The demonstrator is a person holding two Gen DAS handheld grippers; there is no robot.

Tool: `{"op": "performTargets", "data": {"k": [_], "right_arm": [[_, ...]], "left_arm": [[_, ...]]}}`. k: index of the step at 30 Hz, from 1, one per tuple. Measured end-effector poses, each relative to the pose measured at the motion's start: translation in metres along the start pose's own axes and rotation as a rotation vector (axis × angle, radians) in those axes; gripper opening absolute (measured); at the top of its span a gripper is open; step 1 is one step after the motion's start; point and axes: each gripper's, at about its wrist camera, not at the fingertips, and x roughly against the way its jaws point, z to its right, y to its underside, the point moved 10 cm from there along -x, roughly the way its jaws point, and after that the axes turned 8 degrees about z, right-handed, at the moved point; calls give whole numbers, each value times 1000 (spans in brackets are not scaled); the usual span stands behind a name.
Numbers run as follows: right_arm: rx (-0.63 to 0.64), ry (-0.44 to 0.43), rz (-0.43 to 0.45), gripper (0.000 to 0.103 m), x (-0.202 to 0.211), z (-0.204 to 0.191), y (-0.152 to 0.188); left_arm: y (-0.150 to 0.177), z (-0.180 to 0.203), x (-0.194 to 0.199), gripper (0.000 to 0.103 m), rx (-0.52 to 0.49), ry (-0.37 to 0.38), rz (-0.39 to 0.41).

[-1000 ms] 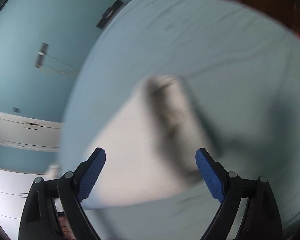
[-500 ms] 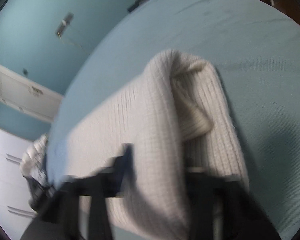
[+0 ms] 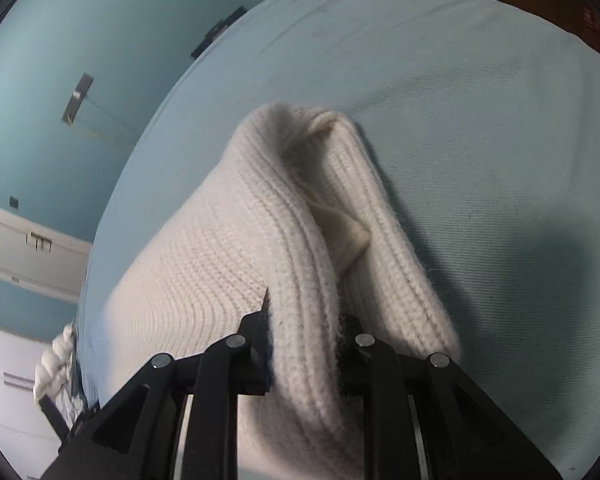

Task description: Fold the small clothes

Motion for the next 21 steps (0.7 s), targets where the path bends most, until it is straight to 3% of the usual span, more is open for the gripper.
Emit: {"op": "performTargets", "data": {"k": [2,5,6,8,10,11,13,15,16,18,21], "right_arm": [[64,65,32,26,4,-9,-1],[186,300,82,50,28,-10,-9],[226,370,112,50,38,-18,-11],[302,405,193,51,56,-46,-12],[377,330,234,61,61,-79,-3],[415,260,223,73,57,-98,8],[461,111,158,75,49,-113,20],[506,28,93,76,26,-127,42],[532,23,40,76,11,-127,54],[590,98,-86,77,-25,-105,76],[654,81,1,82,-34,-109,83]], "left_arm": [[4,-9,2,103,-1,2,-5],[0,-6,2,103,-6,2,-10],[-1,-6,4,103,-17,3,-17],[-8,-4,11,103,-53,8,-24],[-18,-6,25,103,-108,6,-3],[-23,-11,34,103,-137,-7,22],[-31,-17,49,103,-173,0,62],[-37,-18,57,103,-186,60,75],[-38,-18,59,103,-182,80,71],[-41,-14,54,102,-161,137,43],[-45,-1,37,101,-150,219,-11]]}}
